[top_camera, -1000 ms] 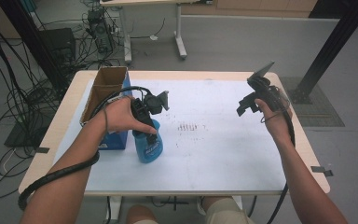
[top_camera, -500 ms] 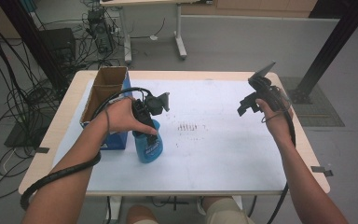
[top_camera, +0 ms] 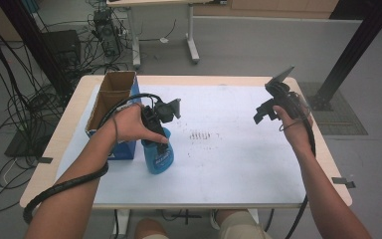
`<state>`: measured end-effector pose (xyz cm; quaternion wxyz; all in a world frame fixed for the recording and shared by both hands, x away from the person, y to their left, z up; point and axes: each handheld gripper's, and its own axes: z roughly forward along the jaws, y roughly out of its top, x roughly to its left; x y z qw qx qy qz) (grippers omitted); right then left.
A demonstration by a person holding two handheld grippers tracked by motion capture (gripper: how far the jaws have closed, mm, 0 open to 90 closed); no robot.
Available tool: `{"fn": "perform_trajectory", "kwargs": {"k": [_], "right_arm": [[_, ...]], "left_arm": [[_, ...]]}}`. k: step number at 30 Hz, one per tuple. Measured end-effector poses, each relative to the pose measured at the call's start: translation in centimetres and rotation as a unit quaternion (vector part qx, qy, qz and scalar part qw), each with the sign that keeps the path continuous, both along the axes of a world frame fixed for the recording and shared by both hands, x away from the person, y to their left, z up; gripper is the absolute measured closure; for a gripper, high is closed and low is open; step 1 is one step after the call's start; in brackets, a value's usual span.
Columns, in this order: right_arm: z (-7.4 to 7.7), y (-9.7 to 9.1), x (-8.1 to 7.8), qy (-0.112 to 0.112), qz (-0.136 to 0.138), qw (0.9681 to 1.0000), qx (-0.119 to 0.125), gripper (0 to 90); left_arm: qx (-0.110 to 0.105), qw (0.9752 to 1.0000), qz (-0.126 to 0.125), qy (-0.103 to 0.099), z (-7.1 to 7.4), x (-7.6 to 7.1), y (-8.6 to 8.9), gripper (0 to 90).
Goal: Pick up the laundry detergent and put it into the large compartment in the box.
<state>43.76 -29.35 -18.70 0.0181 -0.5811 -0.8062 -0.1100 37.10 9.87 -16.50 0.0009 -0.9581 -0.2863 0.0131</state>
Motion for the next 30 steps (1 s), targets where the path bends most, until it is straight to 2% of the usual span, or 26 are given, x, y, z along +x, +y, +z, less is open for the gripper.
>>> {"fn": "perform_trajectory", "kwargs": {"k": [30], "right_arm": [[-0.02, 0.12, -0.07, -0.002, 0.003, 1.0, 0.001, 5.6]], "left_arm": [[0.002, 1.0, 0.002, -0.004, -0.02, -0.23, 0.15, 6.9]]}}
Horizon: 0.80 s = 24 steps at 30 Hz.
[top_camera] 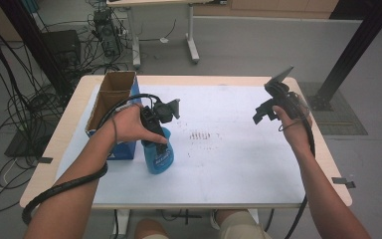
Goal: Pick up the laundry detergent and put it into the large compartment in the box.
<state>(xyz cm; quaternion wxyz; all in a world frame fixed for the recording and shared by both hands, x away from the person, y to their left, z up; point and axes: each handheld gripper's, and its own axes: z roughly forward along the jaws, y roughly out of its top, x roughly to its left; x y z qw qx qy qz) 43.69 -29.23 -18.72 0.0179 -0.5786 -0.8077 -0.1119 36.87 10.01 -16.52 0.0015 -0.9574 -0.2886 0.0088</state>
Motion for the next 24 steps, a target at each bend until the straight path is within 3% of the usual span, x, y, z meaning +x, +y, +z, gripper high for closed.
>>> {"fn": "perform_trajectory", "kwargs": {"k": [24], "right_arm": [[0.1, 0.25, 0.03, 0.0, 0.0, 1.0, -0.001, 5.7]], "left_arm": [[-0.001, 1.0, 0.002, -0.003, 0.1, -0.09, 0.3, 7.0]]}}
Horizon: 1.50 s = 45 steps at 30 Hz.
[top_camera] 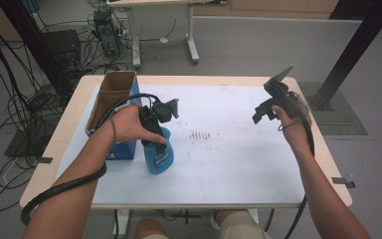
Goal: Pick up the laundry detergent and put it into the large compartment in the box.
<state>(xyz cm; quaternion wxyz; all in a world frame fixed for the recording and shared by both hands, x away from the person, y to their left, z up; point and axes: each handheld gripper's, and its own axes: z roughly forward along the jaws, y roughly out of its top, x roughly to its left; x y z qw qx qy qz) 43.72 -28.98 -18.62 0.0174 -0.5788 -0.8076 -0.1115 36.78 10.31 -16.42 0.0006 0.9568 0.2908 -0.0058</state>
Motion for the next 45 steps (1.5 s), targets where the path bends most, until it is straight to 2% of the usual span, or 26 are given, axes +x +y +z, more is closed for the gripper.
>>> {"fn": "perform_trajectory", "kwargs": {"k": [45], "right_arm": [[0.02, -0.3, -0.07, -0.001, -0.001, 1.0, 0.001, 5.7]], "left_arm": [[0.003, 1.0, 0.0, -0.005, 0.28, -0.05, -0.39, 7.8]]}}
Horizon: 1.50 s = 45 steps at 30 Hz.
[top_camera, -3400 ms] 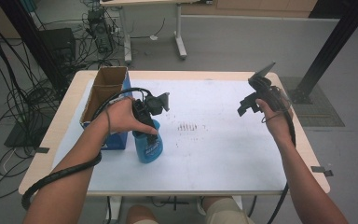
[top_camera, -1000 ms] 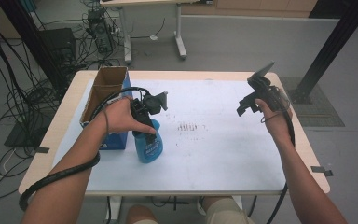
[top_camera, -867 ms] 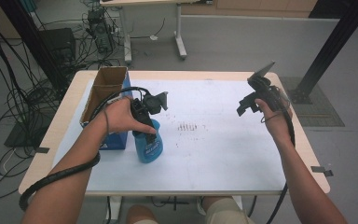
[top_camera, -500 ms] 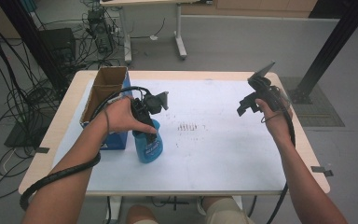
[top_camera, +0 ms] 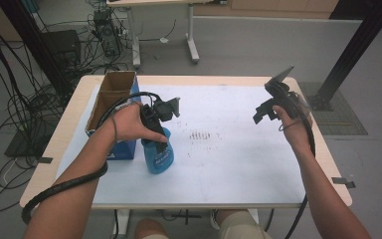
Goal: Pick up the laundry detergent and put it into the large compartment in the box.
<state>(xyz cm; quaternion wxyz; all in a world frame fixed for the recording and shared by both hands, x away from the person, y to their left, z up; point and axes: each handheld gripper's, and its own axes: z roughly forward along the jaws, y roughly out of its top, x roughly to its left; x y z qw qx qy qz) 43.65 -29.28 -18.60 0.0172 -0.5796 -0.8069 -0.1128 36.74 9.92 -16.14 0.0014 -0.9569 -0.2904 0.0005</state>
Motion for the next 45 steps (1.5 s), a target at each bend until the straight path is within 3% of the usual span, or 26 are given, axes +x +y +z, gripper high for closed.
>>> {"fn": "perform_trajectory", "kwargs": {"k": [20, 45], "right_arm": [[-0.24, -0.01, 0.0, 0.002, 0.0, 1.0, 0.002, 5.7], [-0.45, -0.04, -0.01, 0.002, 0.0, 1.0, 0.004, 5.7]], "left_arm": [[0.005, 1.0, 0.002, -0.008, -0.13, -0.33, -0.04, 18.4], [-0.008, 0.9999, 0.002, 0.008, -0.37, -0.13, 0.09, 35.5]]}}
